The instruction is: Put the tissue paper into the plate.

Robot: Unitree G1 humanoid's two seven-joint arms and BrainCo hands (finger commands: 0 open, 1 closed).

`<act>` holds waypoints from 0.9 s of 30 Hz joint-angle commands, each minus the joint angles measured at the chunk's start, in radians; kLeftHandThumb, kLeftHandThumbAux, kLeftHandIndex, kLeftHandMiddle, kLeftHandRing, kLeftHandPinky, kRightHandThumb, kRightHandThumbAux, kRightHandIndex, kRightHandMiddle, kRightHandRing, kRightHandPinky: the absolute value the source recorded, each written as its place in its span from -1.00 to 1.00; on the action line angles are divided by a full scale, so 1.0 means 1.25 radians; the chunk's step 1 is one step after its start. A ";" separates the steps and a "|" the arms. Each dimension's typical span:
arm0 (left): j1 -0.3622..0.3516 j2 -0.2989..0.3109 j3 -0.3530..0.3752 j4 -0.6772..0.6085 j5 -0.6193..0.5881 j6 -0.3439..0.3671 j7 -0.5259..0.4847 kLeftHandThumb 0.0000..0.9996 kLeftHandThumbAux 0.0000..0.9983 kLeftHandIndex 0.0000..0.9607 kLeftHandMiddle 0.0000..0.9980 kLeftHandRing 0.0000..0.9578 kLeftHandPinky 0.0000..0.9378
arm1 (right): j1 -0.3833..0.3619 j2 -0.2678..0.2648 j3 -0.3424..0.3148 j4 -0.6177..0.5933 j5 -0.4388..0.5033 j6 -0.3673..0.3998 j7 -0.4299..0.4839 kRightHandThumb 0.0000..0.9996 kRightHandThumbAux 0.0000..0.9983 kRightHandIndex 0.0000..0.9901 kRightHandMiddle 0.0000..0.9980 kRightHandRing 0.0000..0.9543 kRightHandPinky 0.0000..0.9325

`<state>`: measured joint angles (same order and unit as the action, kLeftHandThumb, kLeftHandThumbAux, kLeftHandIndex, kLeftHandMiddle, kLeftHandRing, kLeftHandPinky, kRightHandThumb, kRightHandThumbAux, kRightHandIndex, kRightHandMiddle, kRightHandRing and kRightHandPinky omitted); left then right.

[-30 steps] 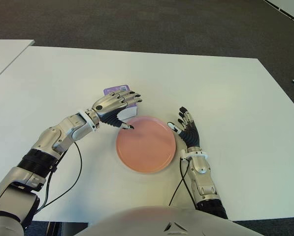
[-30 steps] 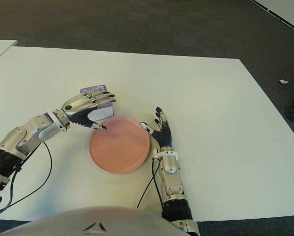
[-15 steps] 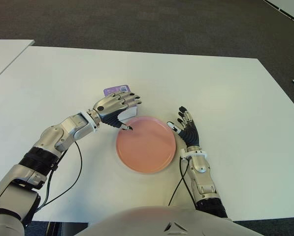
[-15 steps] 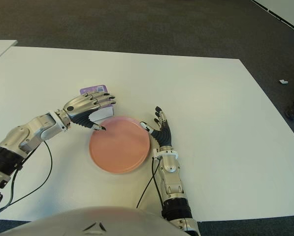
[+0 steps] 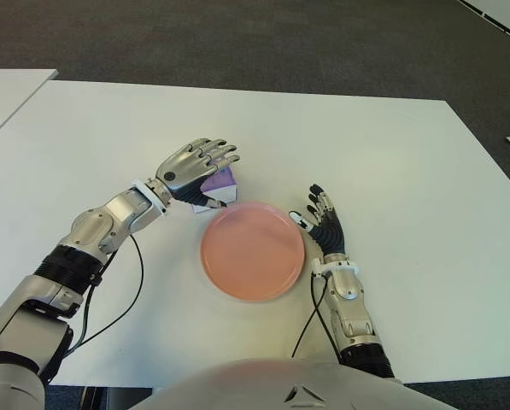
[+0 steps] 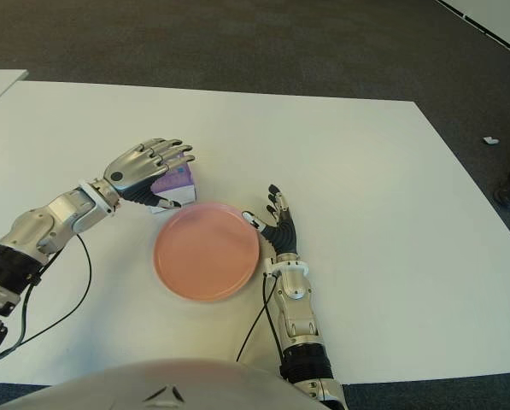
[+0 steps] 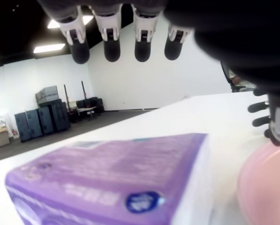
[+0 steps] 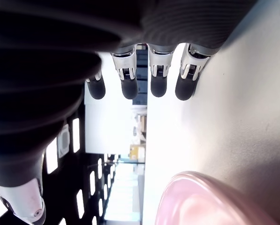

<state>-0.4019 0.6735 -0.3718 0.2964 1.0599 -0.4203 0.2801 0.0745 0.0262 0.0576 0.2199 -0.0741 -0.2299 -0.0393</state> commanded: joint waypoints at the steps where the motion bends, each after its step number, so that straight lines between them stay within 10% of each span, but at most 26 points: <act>1: -0.016 0.013 -0.008 0.023 0.024 0.016 0.040 -1.00 -0.21 -1.00 -1.00 -1.00 -1.00 | 0.041 -0.002 -0.001 0.054 0.005 0.053 0.008 -1.00 0.41 -1.00 -0.99 -1.00 -0.98; 27: -0.046 0.026 -0.023 0.093 0.044 0.063 0.225 -0.99 -0.15 -1.00 -1.00 -1.00 -1.00 | 0.036 -0.007 0.006 0.059 0.005 0.051 0.029 -1.00 0.40 -1.00 -1.00 -1.00 -1.00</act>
<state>-0.4594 0.6952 -0.3787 0.3972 1.1071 -0.3316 0.5621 0.0714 0.0190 0.0603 0.2255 -0.0737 -0.2361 -0.0166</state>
